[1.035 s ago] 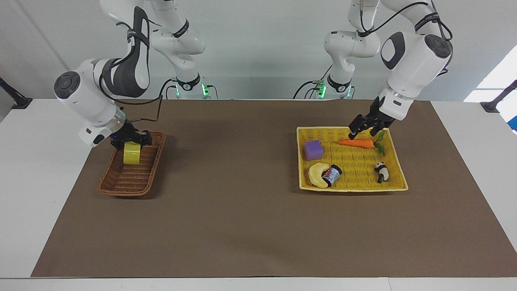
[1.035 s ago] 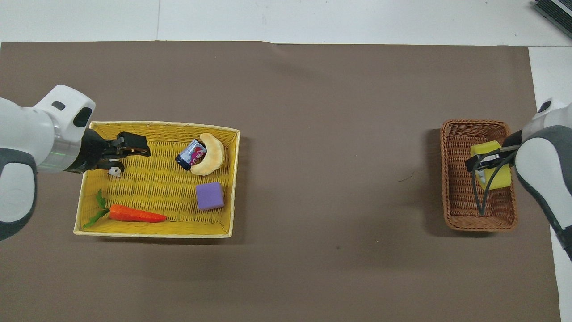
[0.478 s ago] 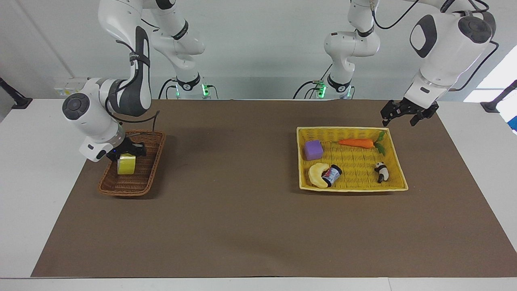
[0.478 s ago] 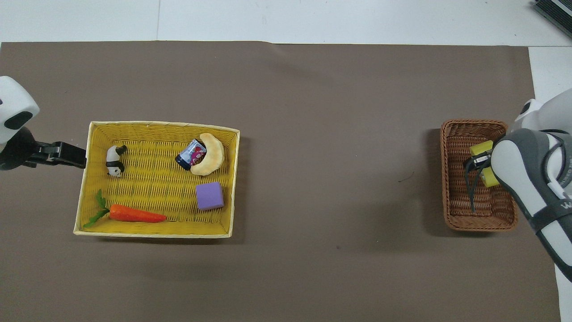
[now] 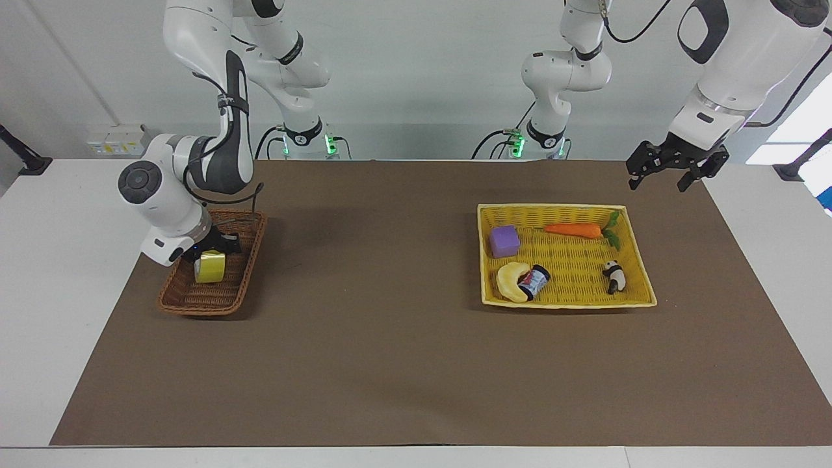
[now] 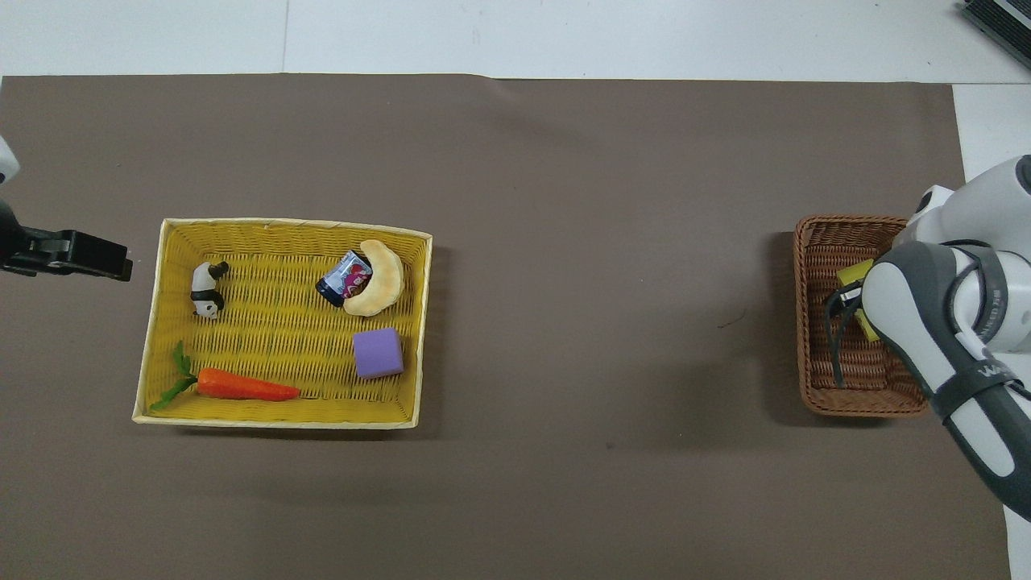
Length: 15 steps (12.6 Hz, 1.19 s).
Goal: Move tape to another basket
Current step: 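Lower the tape into the wicker basket with the right gripper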
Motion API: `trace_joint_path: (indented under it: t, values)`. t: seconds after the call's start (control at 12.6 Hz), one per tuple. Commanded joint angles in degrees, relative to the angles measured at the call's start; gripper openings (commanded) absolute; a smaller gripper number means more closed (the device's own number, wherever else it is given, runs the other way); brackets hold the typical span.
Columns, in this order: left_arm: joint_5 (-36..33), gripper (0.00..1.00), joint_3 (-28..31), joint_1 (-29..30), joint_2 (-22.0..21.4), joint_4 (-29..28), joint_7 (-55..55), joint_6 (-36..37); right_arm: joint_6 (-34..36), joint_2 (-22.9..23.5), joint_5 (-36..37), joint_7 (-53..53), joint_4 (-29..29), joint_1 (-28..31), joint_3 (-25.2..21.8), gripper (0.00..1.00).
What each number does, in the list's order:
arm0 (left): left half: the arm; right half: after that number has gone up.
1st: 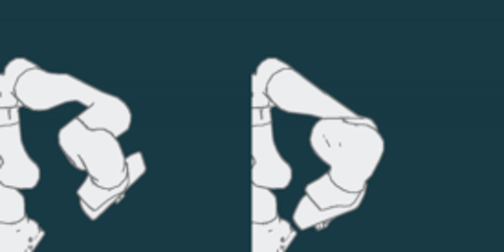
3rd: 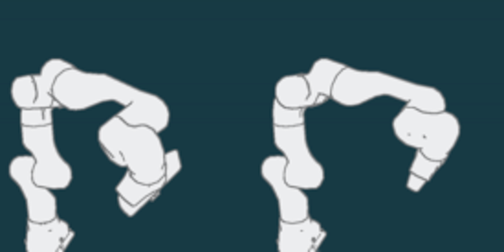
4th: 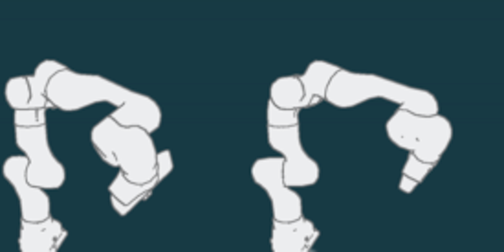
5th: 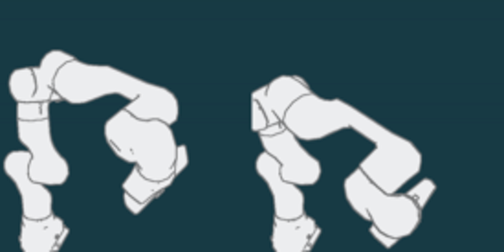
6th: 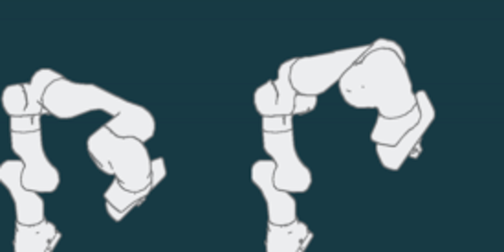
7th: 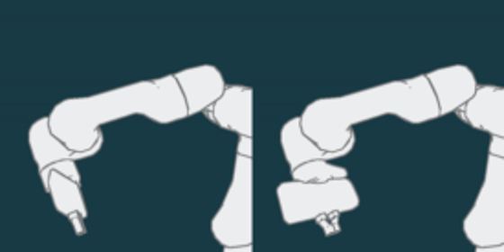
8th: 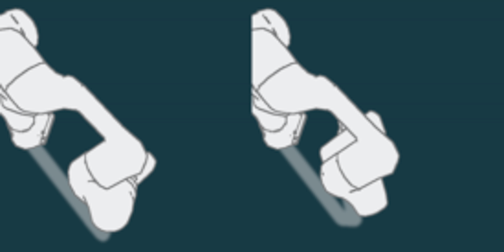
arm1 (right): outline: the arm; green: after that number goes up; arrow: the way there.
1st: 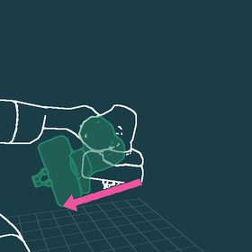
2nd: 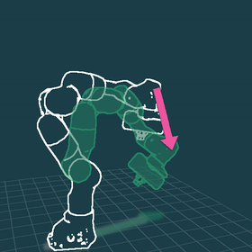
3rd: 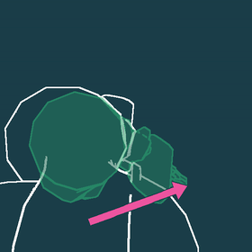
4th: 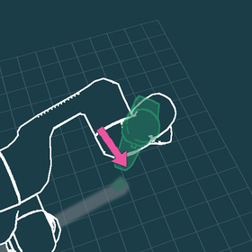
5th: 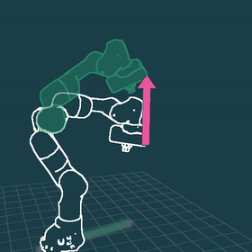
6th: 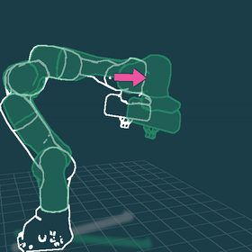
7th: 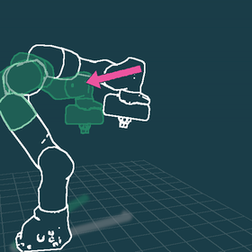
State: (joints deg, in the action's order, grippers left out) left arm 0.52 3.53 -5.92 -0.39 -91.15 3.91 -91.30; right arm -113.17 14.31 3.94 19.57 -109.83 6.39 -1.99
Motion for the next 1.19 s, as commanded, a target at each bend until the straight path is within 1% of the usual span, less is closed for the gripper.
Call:
trace_joint_path:
  t: [0.0,0.32,0.48,0.56,0.72,0.88,1.03,1.11]
  values:
    - [1.15,1.0,-0.36,1.88,1.27,3.79,1.28,1.57,-0.92,-0.86,1.69,-3.21,-0.91,0.2,0.49,0.99]
    - [1.24,1.0,-0.36,2.15,-2.51,3.79,0.93,2.53,0.57,-1.39,0.37,-3.49,0.14,0.2,0.85,1.0]
    - [1.24,1.0,-0.36,2.06,-2.51,3.7,0.93,2.53,3.46,-2.62,-4.0,-3.49,2.68,0.03,0.94,1.0]
    - [1.24,1.0,-0.36,2.06,-2.51,3.79,0.93,2.53,4.35,-3.06,-5.07,-3.58,4.08,-0.49,1.37,1.0]
    - [1.24,1.0,-0.36,2.14,-2.51,3.7,0.93,2.53,5.23,-4.9,-5.69,-6.28,6.55,-1.11,1.81,1.0]
    - [1.24,1.0,-0.36,2.06,-2.51,3.7,0.93,2.53,6.55,-8.05,-5.61,-10.06,7.7,-1.2,3.74,1.0]
    - [1.24,1.0,-0.36,2.06,-2.51,3.7,0.93,2.53,9.79,-11.57,-4.38,-15.5,8.22,-4.17,3.49,1.0]
    - [1.24,1.0,-0.36,2.14,-2.51,3.7,0.93,2.53,12.59,-12.63,-2.46,-17.88,9.88,-4.71,3.92,1.0]
